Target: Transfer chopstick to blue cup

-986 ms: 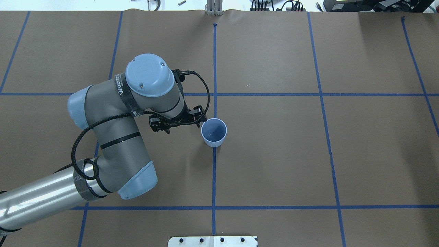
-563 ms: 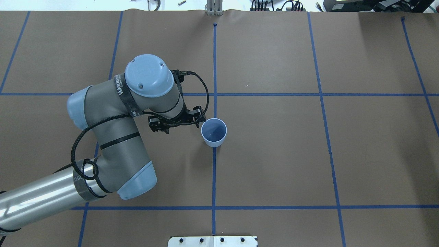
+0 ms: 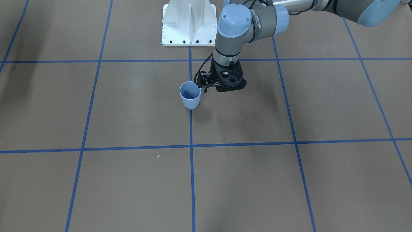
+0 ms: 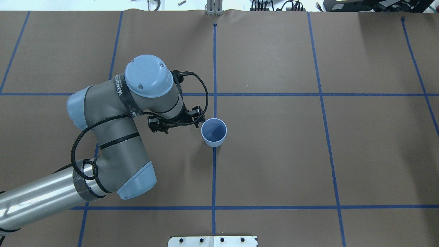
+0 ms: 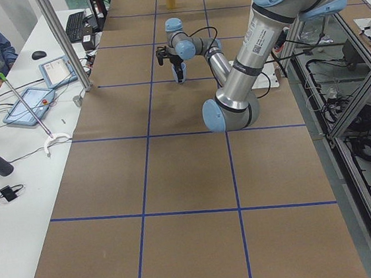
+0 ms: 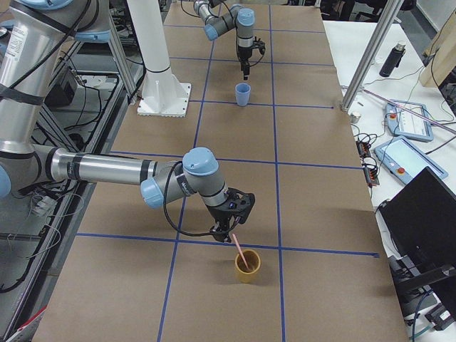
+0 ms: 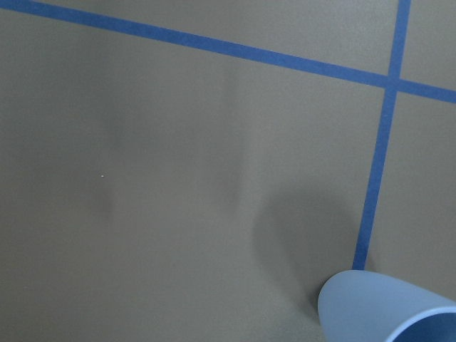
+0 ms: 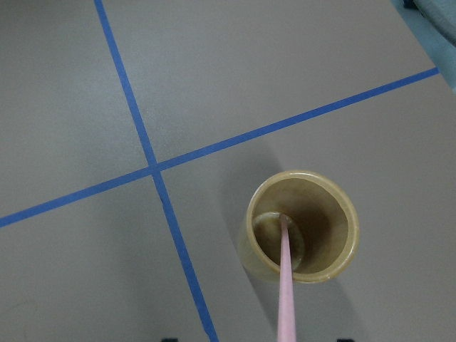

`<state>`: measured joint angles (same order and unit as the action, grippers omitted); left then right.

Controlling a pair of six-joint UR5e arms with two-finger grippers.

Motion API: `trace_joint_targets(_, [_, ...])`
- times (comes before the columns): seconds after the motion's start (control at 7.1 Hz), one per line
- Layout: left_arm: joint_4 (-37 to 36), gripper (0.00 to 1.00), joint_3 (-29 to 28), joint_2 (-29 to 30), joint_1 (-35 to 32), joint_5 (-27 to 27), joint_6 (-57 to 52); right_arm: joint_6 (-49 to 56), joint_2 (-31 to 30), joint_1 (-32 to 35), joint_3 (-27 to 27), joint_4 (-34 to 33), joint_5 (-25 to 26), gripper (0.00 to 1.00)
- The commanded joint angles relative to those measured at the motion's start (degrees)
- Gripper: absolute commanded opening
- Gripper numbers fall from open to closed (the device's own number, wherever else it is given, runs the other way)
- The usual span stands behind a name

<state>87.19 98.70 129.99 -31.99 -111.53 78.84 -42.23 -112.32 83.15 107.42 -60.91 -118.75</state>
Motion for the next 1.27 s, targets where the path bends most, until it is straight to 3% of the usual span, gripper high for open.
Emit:
trace_joint_targets(0.0, [0.0, 0.98, 0.0, -0.1, -0.1, 0.1, 0.0, 0.5, 0.3, -0.1, -0.8, 0.1, 0.5, 0.79])
trace_joint_targets(0.7, [0.0, 0.98, 0.1, -0.1, 0.0, 0.4, 0.1, 0.8, 1.1, 0.0, -2.7, 0.1, 0.7, 0.59])
trace_joint_targets(0.85, [0.0, 0.98, 0.1, -0.1, 0.0, 0.7, 0.1, 0.8, 1.2, 0.0, -3.0, 0.1, 0.8, 0.53])
trace_joint_targets(1.13, [0.0, 0.98, 0.1, 0.0, 0.0, 0.7, 0.1, 0.7, 1.1, 0.0, -3.2, 0.1, 0.7, 0.30])
